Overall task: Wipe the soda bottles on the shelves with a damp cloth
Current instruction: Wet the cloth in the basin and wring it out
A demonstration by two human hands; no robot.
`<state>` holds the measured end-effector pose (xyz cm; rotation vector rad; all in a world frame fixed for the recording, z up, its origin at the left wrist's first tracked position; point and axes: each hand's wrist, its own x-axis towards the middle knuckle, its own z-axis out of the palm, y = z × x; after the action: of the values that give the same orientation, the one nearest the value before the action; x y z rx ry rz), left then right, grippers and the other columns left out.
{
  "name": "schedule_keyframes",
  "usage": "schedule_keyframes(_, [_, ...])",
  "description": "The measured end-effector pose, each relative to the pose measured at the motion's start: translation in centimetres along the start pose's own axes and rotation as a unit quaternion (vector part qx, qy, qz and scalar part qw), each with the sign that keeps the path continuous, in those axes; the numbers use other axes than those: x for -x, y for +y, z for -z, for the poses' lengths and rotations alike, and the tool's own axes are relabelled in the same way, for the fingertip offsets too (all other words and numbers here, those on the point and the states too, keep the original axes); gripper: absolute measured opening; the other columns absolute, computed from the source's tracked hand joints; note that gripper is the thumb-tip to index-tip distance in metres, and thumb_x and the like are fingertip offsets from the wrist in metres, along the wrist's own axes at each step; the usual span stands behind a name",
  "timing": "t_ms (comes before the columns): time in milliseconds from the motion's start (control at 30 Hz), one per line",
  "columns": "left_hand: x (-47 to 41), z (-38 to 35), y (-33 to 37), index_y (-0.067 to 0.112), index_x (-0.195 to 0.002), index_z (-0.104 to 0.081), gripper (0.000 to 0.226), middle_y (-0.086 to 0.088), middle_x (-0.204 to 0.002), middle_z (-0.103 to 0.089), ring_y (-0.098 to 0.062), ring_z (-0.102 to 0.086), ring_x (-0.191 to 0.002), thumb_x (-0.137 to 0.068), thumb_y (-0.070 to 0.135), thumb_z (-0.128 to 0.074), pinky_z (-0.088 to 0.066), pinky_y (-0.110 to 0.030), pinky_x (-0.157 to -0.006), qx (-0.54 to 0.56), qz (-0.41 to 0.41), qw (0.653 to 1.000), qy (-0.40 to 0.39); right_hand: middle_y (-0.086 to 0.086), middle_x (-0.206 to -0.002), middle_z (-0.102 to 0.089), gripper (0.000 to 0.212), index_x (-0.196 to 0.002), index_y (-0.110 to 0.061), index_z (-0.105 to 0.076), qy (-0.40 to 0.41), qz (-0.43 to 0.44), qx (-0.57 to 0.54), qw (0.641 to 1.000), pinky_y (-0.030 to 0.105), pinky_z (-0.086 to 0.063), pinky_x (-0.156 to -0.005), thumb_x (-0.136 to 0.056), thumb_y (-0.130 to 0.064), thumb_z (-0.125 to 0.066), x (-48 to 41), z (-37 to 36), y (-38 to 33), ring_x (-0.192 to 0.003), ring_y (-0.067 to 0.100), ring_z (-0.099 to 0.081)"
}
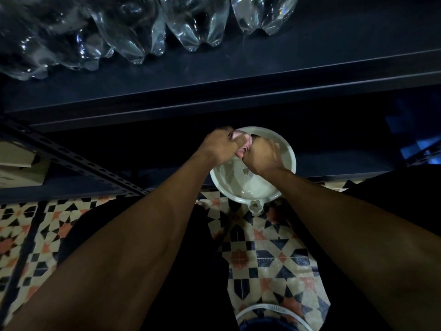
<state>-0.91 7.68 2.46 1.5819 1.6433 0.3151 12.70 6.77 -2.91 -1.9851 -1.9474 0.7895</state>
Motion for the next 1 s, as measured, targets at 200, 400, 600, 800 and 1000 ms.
schedule_keyframes(200, [-0.1,-0.3,-0.4,0.021,-0.111,-0.063,0.022,0.005,-0.092,-0.069,-0.016,-0.065,-0.093,-0.106,0.042,-0.060,-0.047,-0.029,-0.075,-0.040,-0.016,0.999,-0.001,0.009,-0.113,-0.068,0.037,-0.114,-0.020,-0.058,0.016,-0.009,0.030,0.999,0.042,-0.030,-0.088,-0.089,-0.045,-0.068,0.1,0.0,0.6,-0.120,0.035,-0.053])
schedule_keyframes(400, [0.2,0.0,-1.8,0.037,-0.105,-0.061,0.013,0.007,-0.103,-0.070,-0.024,-0.067,-0.108,-0.100,0.049,-0.063,-0.048,-0.048,-0.103,-0.129,-0.059,0.990,-0.011,0.002,-0.123,-0.061,0.064,-0.125,-0.027,-0.058,-0.098,0.038,-0.003,0.994,0.042,-0.040,-0.098,-0.071,-0.054,-0.080,-0.7,1.4,0.9,-0.123,0.031,-0.051])
schedule_keyframes(600, [0.9,-0.5,-2.1,0.036,-0.110,-0.052,0.015,0.007,-0.106,-0.068,-0.022,-0.059,-0.112,-0.101,0.043,-0.062,-0.029,-0.038,-0.095,-0.215,-0.058,0.975,-0.015,-0.011,-0.078,-0.069,0.019,-0.082,-0.036,-0.061,-0.168,0.054,0.033,0.984,0.039,-0.034,-0.094,-0.082,-0.045,-0.078,-0.6,4.4,1.1,-0.093,0.015,-0.065])
schedule_keyframes(800, [1.6,-2.1,-0.2,0.020,-0.132,-0.051,0.039,-0.003,-0.133,-0.064,-0.028,-0.053,-0.125,-0.097,0.035,-0.062,-0.031,-0.044,-0.104,-0.351,-0.093,0.932,0.009,-0.010,-0.074,-0.069,0.031,-0.068,-0.029,-0.060,-0.111,0.088,0.176,0.974,0.054,-0.024,-0.107,-0.094,-0.048,-0.059,0.4,4.5,0.1,-0.098,0.016,-0.058])
schedule_keyframes(1000, [1.1,-2.8,1.3,0.020,-0.131,-0.060,0.027,-0.007,-0.129,-0.067,-0.029,-0.062,-0.122,-0.106,0.028,-0.054,-0.037,-0.043,-0.107,-0.424,-0.101,0.899,0.042,-0.010,-0.070,-0.068,0.027,-0.072,-0.027,-0.061,-0.143,0.089,0.171,0.971,0.052,-0.028,-0.103,-0.091,-0.046,-0.063,0.2,5.5,-0.4,-0.096,0.013,-0.058])
